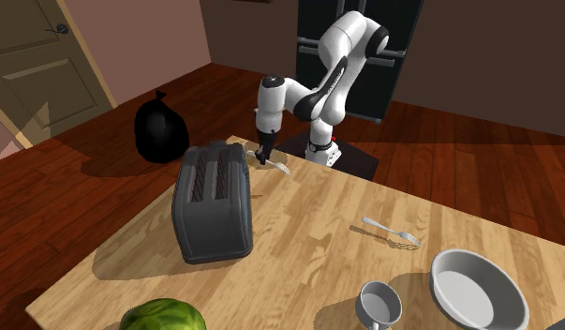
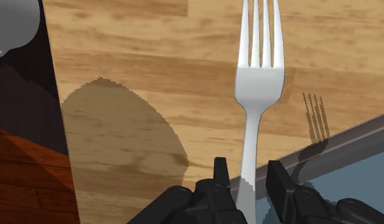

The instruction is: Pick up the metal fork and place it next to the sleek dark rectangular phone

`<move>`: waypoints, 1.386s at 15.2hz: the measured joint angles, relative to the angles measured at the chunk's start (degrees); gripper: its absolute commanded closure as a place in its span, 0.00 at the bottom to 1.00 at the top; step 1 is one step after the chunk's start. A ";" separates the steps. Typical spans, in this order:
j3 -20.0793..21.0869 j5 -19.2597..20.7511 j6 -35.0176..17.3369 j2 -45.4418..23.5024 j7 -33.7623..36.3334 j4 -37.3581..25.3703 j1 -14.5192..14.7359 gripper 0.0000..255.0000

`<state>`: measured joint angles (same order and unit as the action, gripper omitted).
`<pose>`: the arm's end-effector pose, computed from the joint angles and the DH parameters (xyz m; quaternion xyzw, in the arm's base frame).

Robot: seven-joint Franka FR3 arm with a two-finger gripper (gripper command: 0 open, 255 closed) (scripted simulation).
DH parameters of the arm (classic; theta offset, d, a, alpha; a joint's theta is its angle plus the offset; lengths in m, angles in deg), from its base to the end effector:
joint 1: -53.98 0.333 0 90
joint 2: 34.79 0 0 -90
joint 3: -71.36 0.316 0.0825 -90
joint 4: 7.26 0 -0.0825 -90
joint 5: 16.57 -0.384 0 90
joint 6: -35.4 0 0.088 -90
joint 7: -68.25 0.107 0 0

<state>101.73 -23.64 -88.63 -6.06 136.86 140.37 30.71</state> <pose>0.3968 0.0518 0.4107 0.8252 -0.5600 0.0572 0.0460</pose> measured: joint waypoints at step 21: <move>-11.91 4.01 -12.13 2.33 -14.89 14.22 -5.45 1.00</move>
<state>89.82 -19.63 -100.76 -3.72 121.96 154.59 25.27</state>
